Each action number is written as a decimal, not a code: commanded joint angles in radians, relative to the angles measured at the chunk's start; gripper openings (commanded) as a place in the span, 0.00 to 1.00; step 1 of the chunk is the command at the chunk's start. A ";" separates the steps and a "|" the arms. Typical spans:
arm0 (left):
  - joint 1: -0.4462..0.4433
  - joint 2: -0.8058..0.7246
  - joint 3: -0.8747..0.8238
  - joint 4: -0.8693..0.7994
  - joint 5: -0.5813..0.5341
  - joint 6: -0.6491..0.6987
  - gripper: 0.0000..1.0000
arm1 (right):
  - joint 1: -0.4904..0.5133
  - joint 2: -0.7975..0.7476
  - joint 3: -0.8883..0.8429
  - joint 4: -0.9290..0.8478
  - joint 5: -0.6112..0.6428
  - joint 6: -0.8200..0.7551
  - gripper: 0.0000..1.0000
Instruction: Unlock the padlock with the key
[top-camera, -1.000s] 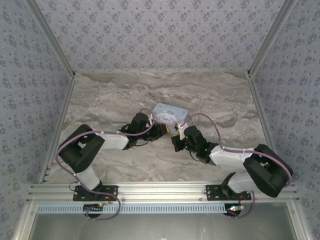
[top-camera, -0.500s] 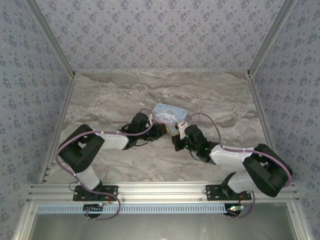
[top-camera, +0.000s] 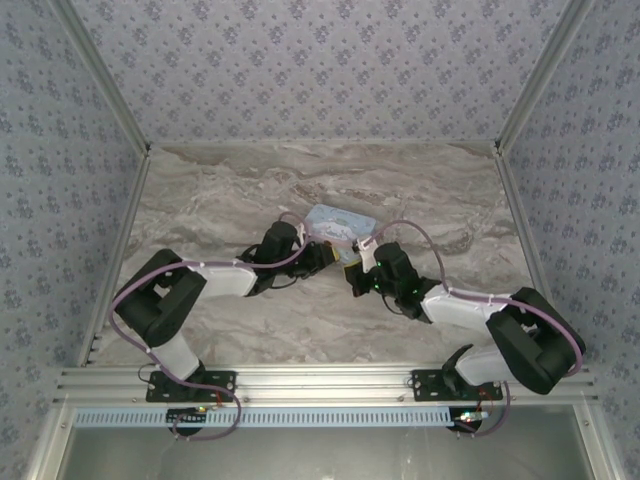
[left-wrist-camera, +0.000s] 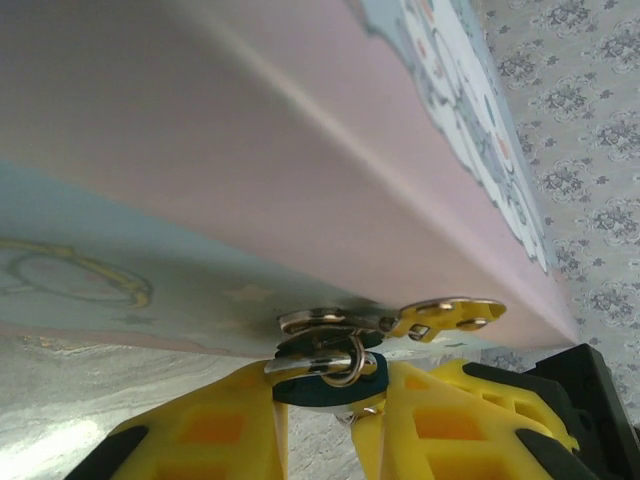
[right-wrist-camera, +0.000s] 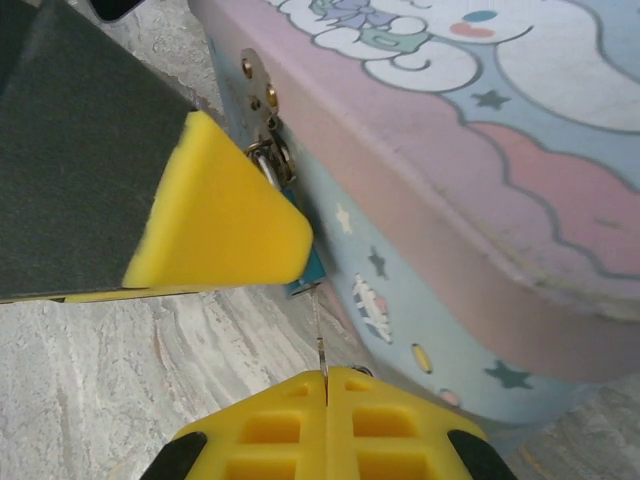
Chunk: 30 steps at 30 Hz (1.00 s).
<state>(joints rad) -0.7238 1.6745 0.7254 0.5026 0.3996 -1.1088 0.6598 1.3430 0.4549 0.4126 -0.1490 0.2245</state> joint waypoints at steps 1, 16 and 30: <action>-0.016 -0.041 0.022 -0.007 0.077 0.012 0.23 | -0.028 0.008 0.048 0.043 -0.035 -0.028 0.00; -0.015 -0.038 0.028 -0.002 0.084 0.010 0.23 | -0.062 0.073 0.059 0.082 -0.136 -0.013 0.00; -0.015 -0.047 0.027 -0.010 0.067 0.007 0.23 | -0.072 0.033 0.022 0.053 -0.107 -0.012 0.00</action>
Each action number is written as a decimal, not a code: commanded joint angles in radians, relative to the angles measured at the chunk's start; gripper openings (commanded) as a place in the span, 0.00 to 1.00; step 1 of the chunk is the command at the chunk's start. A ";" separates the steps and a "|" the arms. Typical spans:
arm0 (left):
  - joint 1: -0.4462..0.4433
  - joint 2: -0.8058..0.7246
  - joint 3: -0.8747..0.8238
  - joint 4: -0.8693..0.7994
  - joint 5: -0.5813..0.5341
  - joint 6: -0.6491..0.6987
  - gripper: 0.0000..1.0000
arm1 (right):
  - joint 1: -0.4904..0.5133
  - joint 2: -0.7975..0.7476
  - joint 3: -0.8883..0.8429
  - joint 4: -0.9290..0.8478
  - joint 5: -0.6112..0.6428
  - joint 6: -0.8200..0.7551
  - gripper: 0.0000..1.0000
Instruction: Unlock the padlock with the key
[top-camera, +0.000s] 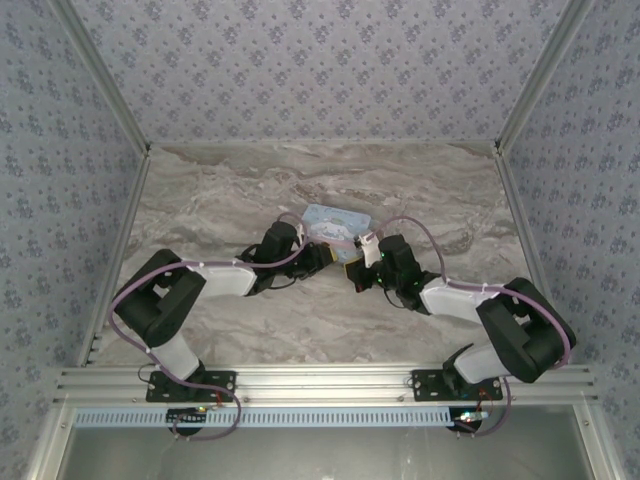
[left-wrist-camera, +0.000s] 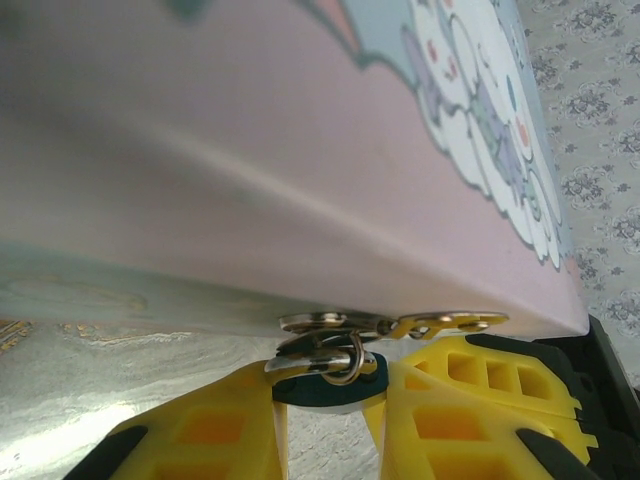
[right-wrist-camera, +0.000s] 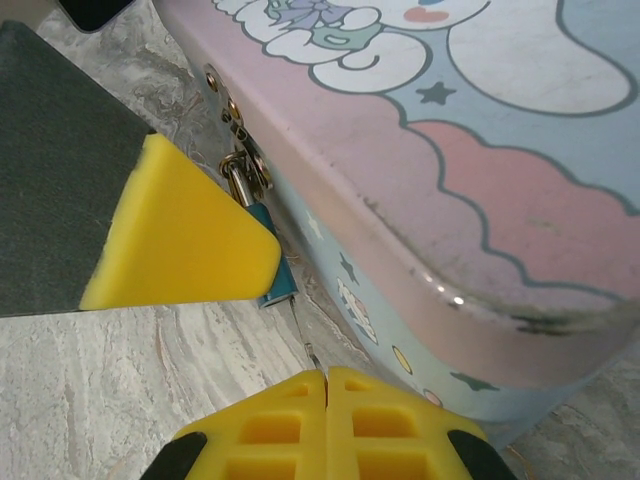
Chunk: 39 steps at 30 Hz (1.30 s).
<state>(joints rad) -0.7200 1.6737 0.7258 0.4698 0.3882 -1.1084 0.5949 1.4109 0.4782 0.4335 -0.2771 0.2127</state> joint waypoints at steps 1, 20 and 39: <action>-0.019 -0.049 0.025 0.020 0.075 0.006 0.23 | -0.009 -0.042 -0.014 0.032 0.026 0.002 0.00; -0.015 -0.076 0.027 -0.023 0.039 -0.025 0.23 | -0.025 -0.164 -0.127 0.079 -0.055 0.045 0.00; -0.015 -0.075 0.028 -0.017 0.057 -0.027 0.23 | -0.003 -0.096 -0.069 0.064 -0.095 0.034 0.00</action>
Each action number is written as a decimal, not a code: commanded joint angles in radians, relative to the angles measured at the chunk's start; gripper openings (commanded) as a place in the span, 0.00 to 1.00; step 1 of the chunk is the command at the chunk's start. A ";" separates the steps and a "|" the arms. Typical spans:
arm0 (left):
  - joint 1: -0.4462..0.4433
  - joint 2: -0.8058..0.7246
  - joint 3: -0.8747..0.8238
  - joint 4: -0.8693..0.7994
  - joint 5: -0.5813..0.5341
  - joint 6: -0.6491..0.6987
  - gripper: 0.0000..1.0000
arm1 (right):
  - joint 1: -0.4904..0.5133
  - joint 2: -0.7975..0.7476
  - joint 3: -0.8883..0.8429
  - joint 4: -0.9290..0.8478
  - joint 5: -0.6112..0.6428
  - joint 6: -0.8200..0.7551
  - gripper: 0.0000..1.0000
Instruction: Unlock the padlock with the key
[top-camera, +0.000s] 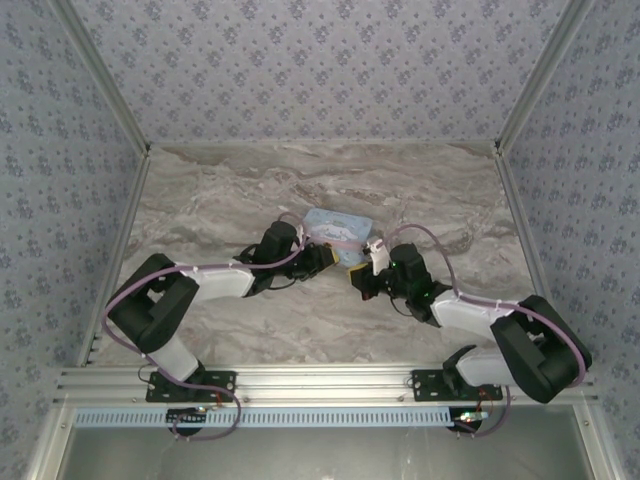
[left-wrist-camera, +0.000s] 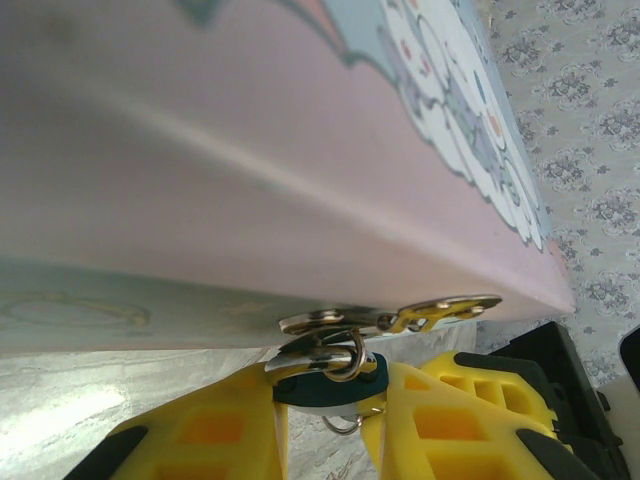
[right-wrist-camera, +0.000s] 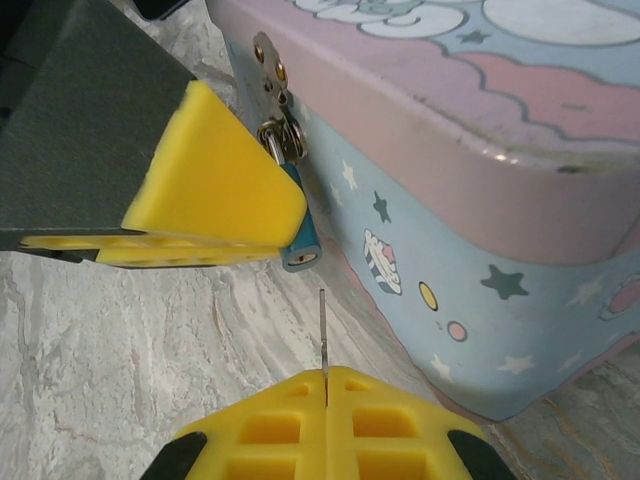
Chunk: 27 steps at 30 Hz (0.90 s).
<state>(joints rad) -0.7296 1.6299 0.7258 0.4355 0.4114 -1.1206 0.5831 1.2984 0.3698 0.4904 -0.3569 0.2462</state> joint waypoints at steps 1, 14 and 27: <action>-0.005 -0.031 0.028 0.017 0.033 -0.016 0.23 | 0.008 0.018 0.041 0.010 -0.015 0.001 0.00; -0.005 -0.026 0.027 0.021 0.036 -0.018 0.23 | 0.007 0.033 0.059 0.011 -0.018 -0.005 0.00; -0.005 -0.023 0.024 0.020 0.038 -0.017 0.23 | 0.003 0.031 0.066 0.012 -0.035 -0.005 0.00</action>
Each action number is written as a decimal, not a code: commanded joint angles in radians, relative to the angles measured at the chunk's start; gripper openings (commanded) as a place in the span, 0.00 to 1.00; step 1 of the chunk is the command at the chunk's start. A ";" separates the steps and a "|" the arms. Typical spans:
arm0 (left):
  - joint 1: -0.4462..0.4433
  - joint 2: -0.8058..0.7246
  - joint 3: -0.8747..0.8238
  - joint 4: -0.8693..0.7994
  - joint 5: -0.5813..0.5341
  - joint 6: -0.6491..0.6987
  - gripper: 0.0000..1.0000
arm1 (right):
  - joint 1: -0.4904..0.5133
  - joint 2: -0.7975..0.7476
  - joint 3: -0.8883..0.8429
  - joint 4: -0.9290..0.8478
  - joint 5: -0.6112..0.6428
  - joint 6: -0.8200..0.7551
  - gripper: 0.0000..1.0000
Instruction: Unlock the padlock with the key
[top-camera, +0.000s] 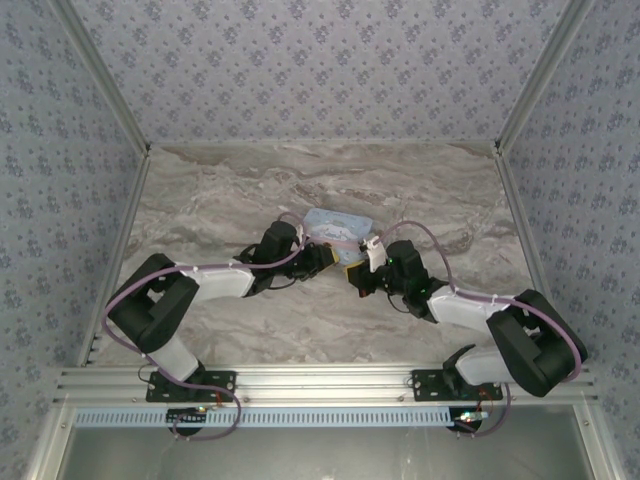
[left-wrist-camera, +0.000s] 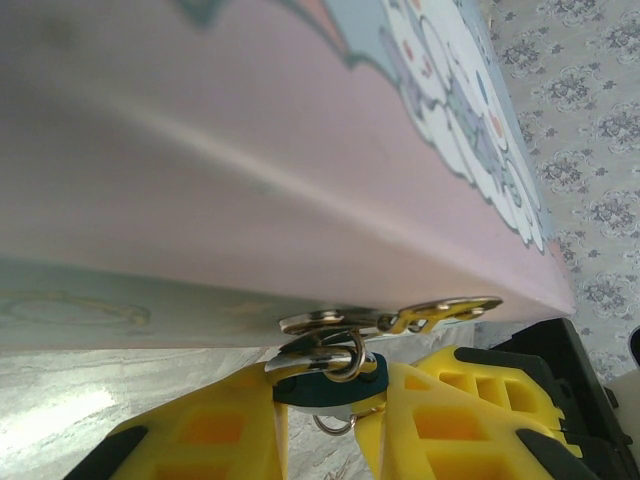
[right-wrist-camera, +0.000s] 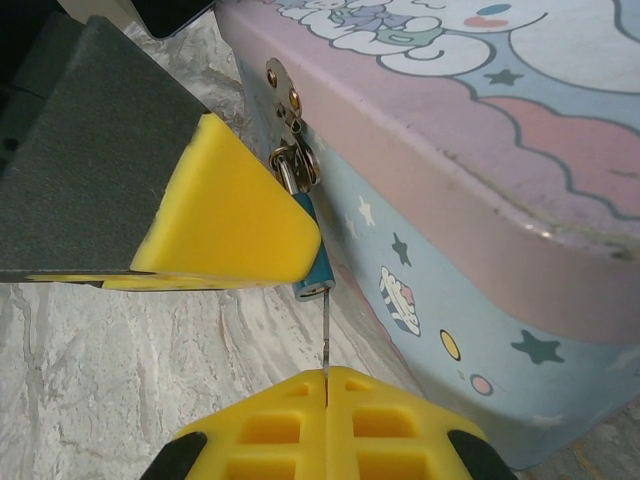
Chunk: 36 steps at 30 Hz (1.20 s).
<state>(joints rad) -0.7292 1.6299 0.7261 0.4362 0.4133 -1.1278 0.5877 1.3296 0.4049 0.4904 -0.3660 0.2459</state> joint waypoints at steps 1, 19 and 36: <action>-0.005 -0.022 0.024 0.018 0.036 -0.010 0.23 | -0.001 -0.002 0.028 0.010 -0.027 -0.006 0.00; -0.005 -0.014 0.027 0.017 0.037 -0.010 0.23 | -0.005 -0.043 -0.003 -0.008 -0.022 -0.003 0.00; -0.005 -0.008 0.047 0.009 0.079 0.000 0.23 | -0.011 0.004 0.041 -0.012 -0.049 -0.023 0.00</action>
<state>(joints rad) -0.7284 1.6302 0.7341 0.4187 0.4301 -1.1275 0.5819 1.3243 0.4095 0.4782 -0.3904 0.2424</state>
